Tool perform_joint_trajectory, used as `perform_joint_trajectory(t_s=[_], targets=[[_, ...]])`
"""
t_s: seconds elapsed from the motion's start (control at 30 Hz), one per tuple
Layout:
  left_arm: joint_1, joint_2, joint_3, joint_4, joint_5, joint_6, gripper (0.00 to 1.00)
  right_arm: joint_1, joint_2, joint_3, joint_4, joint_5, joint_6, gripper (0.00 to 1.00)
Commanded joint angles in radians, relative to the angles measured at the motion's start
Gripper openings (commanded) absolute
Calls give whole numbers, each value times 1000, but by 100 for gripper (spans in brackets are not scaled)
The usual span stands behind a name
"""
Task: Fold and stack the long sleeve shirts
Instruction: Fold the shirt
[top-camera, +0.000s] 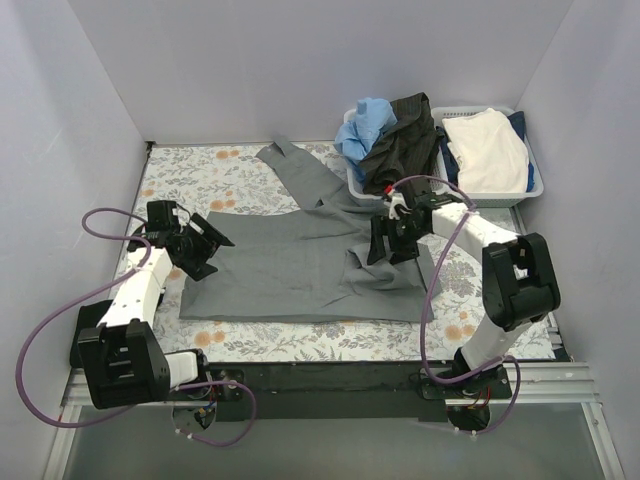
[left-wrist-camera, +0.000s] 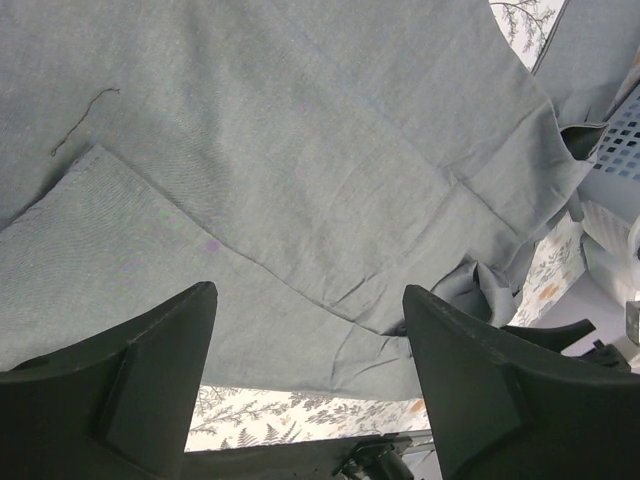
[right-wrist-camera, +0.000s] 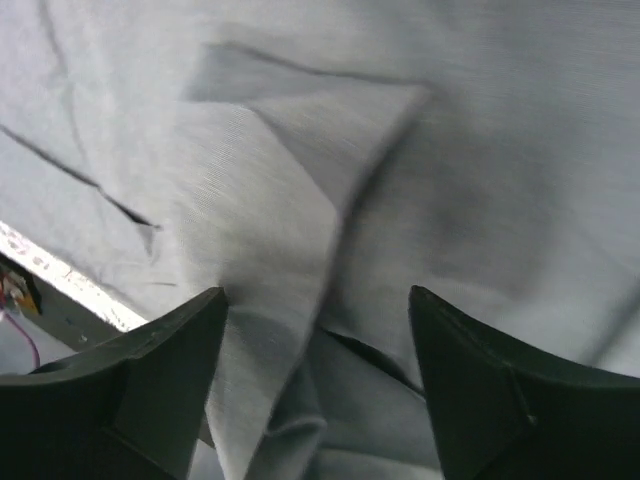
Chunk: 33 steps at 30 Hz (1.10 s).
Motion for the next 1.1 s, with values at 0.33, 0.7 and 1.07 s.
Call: perform_joint_trajectory(t_s=[0.33, 0.7, 1.07], targets=[[-8, 127, 59, 121, 149, 85, 75, 213, -202, -3, 14, 27, -37, 1], [-231, 270, 163, 245, 229, 87, 74, 215, -615, -304, -132, -190, -27, 1], [-598, 497, 291, 291, 226, 34, 74, 215, -785, -420, -374, -104, 116, 1]])
